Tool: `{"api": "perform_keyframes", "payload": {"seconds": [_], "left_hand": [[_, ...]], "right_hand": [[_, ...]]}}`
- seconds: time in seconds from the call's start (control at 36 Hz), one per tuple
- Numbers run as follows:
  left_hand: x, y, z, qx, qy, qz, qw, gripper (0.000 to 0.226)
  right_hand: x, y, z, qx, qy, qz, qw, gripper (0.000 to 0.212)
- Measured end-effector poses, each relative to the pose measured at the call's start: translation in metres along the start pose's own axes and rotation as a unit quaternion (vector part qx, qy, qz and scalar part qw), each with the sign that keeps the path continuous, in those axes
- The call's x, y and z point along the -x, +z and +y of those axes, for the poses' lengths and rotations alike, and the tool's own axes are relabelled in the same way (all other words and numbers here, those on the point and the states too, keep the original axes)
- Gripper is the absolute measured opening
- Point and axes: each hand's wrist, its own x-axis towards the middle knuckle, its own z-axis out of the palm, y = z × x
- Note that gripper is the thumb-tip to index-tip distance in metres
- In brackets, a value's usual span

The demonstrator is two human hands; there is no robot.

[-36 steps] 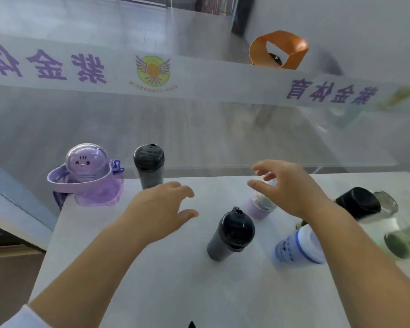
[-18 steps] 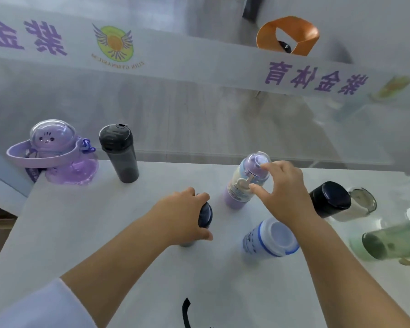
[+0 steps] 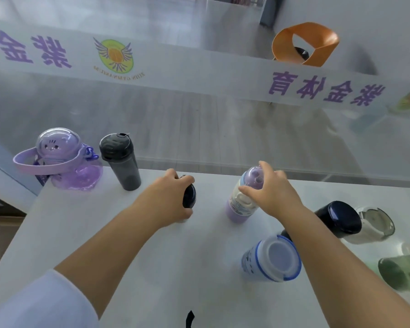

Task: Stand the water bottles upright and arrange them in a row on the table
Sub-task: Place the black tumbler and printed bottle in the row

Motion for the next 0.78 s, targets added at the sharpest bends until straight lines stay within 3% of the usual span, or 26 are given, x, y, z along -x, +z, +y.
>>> {"api": "perform_keyframes", "payload": {"seconds": [0.08, 0.25, 0.78], "left_hand": [[-0.012, -0.005, -0.004, 0.006, -0.010, 0.001, 1.000, 0.059], [-0.035, -0.014, -0.018, 0.038, -0.033, 0.016, 0.999, 0.053], [-0.083, -0.037, -0.045, -0.011, -0.031, 0.038, 0.999, 0.061]], "right_hand": [[-0.005, 0.001, -0.006, -0.003, 0.021, 0.000, 1.000, 0.084], [-0.014, -0.001, -0.015, -0.026, 0.043, 0.004, 0.999, 0.053], [-0.050, 0.009, -0.055, -0.061, -0.051, -0.017, 0.997, 0.049]]}}
